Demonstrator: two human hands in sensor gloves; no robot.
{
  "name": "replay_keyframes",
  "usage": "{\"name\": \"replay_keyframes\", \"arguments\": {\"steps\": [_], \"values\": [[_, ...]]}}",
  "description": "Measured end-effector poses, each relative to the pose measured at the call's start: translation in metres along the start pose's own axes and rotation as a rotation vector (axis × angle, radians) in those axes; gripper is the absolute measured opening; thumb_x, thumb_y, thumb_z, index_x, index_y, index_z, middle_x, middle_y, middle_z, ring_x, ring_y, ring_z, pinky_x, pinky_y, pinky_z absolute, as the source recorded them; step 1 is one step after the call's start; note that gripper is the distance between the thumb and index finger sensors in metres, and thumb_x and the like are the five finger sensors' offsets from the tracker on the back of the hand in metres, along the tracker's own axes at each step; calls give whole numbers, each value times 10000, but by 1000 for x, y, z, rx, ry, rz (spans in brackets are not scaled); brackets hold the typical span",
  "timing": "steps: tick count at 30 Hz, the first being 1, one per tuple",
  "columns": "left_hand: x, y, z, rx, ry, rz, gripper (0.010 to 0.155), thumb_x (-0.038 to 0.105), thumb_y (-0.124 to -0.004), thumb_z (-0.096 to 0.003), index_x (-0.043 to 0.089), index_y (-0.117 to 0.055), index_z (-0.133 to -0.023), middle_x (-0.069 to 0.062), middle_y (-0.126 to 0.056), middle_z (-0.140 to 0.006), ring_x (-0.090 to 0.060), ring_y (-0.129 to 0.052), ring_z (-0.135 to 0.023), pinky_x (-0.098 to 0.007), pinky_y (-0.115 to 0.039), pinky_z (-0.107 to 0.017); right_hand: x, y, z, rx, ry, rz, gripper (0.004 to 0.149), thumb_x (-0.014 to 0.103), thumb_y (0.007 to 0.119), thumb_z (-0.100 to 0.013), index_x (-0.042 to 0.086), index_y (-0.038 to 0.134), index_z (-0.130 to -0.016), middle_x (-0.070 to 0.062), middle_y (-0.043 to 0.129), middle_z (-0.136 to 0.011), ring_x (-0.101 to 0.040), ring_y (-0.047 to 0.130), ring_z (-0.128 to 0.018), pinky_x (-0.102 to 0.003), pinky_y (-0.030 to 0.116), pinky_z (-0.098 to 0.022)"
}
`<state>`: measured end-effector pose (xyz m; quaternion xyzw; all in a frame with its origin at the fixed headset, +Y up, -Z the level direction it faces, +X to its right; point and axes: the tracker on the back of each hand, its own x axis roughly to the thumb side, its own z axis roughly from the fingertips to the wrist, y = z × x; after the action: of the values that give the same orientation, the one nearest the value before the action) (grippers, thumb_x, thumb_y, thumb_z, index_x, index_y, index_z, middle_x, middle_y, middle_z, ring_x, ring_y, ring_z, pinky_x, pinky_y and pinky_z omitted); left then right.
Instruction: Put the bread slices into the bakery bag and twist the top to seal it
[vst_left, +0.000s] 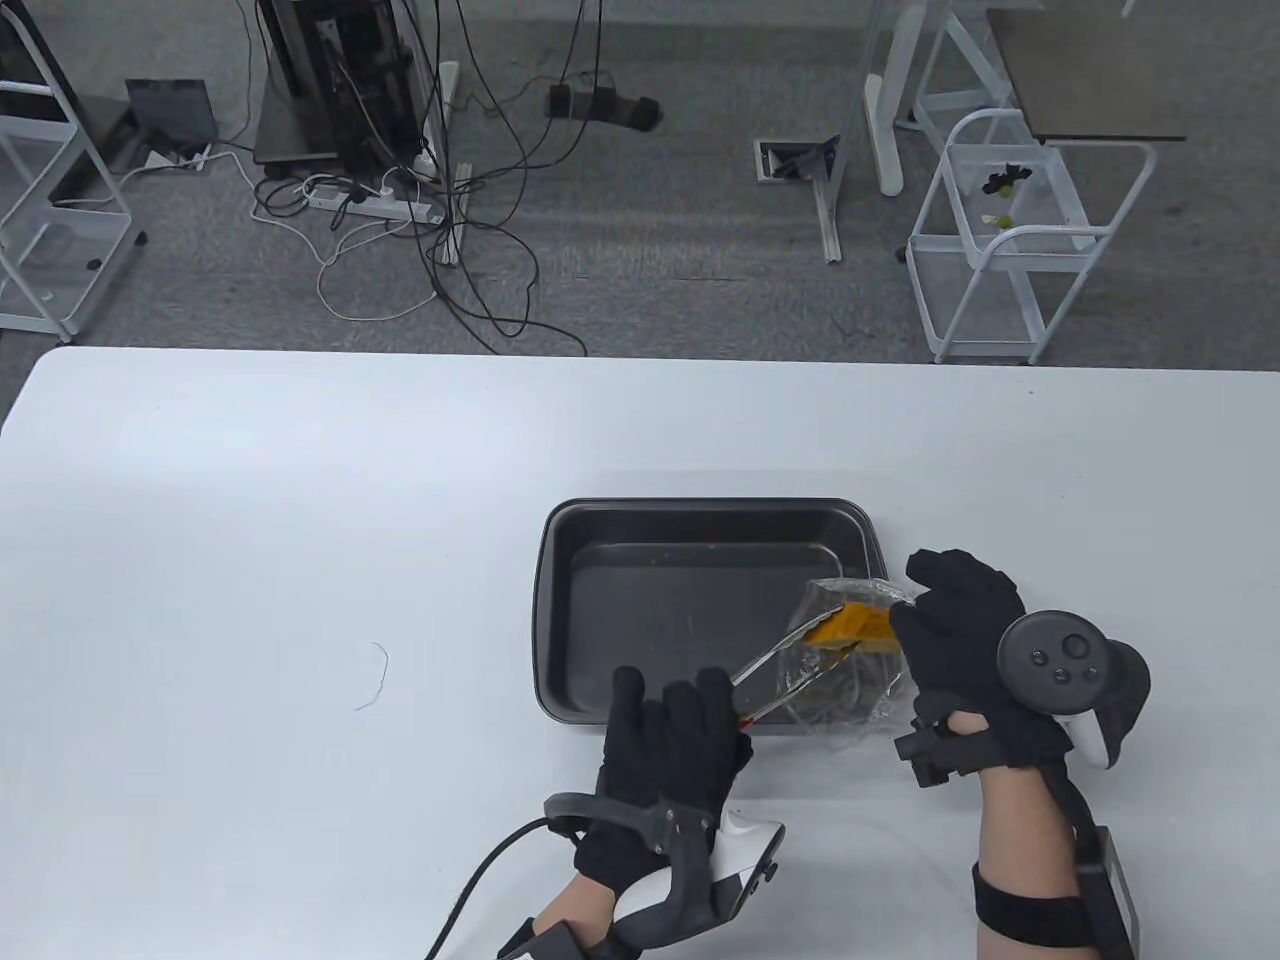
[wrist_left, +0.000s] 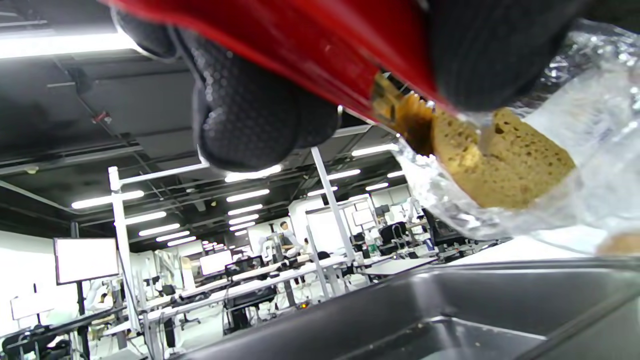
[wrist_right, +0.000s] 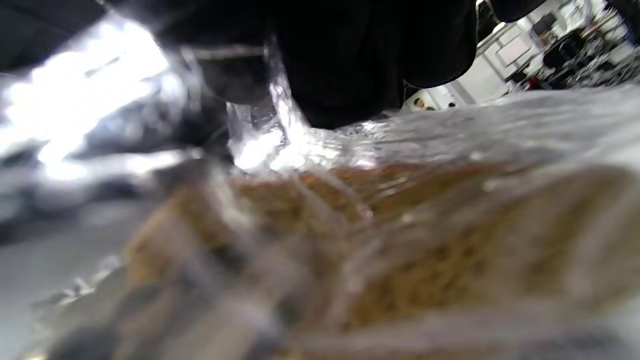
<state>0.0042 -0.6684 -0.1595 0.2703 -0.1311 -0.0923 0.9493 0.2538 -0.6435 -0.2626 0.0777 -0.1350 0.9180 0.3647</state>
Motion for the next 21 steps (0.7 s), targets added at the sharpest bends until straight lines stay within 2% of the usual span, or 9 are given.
{"name": "replay_keyframes", "arguments": {"steps": [13, 17, 21], "values": [[23, -10, -27, -82, -15, 40, 724, 642, -866, -364, 227, -763, -948, -50, -1007, -785, -215, -1071, -557, -520, -660, -790, -2, 5, -3, 167, -77, -146, 439, 297, 841, -456, -123, 951, -519, -283, 788, -1010, -606, 621, -957, -757, 410, -679], [24, -19, -36, -160, 3, 117, 725, 645, -865, -363, 228, -765, -948, -48, -1013, -781, -211, -1076, -552, -519, -668, -786, -1, 7, -3, 231, -101, -224, 440, 293, 840, -461, -127, 946, -540, -289, 767, -1025, -618, 596, -965, -762, 393, -681], [20, -26, -45, -254, 17, 230, 723, 643, -863, -364, 224, -770, -946, -50, -1018, -776, -213, -1079, -546, -520, -674, -782, 0, 9, -4, 269, -121, -214, 441, 292, 842, -461, -126, 945, -555, -286, 761, -1034, -620, 586, -973, -765, 383, -685]]}}
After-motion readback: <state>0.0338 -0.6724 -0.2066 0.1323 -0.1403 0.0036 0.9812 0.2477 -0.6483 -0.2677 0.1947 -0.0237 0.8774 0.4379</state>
